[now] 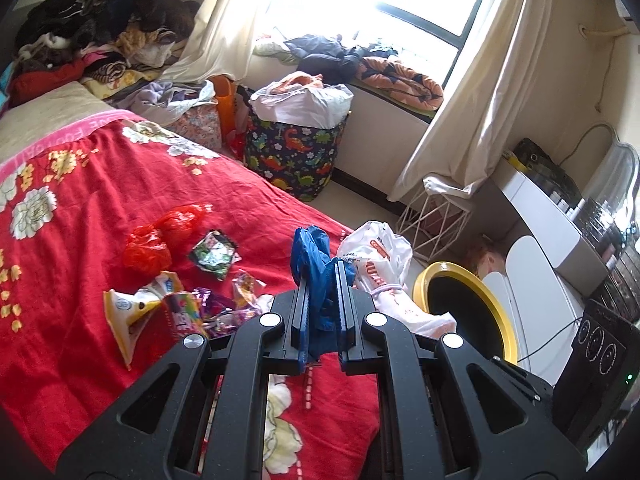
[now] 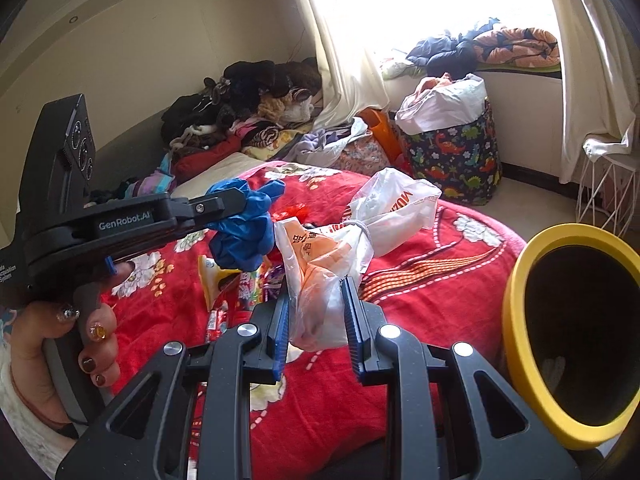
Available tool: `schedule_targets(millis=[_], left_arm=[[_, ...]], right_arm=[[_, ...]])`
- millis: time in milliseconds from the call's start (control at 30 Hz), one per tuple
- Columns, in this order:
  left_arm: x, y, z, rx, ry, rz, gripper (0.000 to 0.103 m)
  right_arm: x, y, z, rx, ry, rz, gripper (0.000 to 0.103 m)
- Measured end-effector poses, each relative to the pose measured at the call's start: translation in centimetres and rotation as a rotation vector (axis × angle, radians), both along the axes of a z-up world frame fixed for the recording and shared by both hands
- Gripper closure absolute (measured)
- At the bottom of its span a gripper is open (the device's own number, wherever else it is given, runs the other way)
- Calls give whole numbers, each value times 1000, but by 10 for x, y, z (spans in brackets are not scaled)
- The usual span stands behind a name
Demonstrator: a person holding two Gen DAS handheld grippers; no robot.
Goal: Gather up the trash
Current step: 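Carry the white plastic bag with the right tool into the bin and release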
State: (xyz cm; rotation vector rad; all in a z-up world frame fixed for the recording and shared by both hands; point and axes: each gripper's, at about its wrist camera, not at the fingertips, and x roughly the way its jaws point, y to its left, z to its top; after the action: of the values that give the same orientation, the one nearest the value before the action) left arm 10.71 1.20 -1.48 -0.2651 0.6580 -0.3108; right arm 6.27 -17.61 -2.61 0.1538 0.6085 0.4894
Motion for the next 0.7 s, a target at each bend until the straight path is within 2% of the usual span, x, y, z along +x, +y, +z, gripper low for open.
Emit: schedule_targets(millis=[700], left_arm=[[-7,-49,8,11,-33,-86,97]], right_arm=[[-2,-65,3,35,0,-176,80]])
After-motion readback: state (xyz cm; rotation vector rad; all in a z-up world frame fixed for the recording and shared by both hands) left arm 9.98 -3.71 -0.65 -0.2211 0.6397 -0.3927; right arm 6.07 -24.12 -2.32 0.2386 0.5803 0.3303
